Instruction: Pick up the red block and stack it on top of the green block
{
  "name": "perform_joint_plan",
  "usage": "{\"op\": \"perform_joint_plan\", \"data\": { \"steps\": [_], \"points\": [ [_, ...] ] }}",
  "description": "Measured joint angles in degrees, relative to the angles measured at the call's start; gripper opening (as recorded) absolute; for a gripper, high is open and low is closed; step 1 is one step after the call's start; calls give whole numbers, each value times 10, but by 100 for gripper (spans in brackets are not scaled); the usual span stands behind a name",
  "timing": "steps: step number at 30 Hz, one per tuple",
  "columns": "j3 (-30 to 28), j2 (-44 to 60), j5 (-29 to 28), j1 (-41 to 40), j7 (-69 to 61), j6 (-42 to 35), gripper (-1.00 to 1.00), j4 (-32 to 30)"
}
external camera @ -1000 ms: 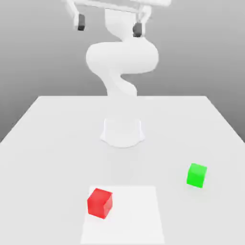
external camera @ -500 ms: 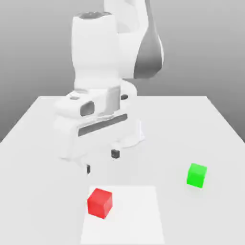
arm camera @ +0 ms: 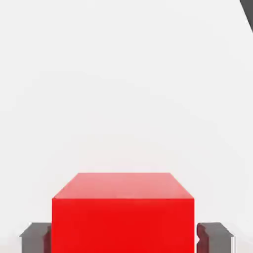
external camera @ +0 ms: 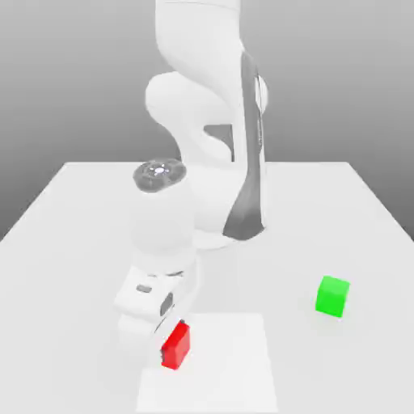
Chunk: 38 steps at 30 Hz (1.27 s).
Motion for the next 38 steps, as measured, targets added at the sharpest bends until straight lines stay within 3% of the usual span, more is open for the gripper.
{"op": "perform_joint_plan", "data": {
  "steps": [3,9,18,28,35,36,38],
  "points": [
    [2,2,1,-2,-1,1,-100,0],
    [-46,-110,-112,23,83,-86,-100,-19],
    [24,-186,-143,177,177,-124,-100,-57],
    [146,-258,-130,306,256,-153,-100,-99],
    [156,-141,-152,318,280,-37,-100,-98],
    [154,-126,-158,318,284,-23,100,-98],
    [154,-126,-158,317,284,-23,100,-98]
  ]
}}
